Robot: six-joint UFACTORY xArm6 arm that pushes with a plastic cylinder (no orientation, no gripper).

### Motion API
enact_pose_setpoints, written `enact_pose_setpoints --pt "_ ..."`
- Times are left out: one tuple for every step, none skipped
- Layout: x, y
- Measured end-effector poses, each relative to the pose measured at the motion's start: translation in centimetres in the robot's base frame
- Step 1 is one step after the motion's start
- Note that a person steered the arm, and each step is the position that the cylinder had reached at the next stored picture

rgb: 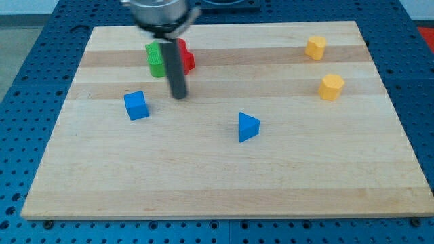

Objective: Push the yellow heart down and a bit left

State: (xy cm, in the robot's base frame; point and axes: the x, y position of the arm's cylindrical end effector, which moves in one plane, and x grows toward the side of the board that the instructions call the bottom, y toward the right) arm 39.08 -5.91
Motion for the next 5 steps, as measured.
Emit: enact_pose_setpoints --pt "-3.7 6.0" --pt "-9.0 9.9" --pt "-14.5 14.6" --pt "-16.2 21.7" --pt "-13.9 26.5"
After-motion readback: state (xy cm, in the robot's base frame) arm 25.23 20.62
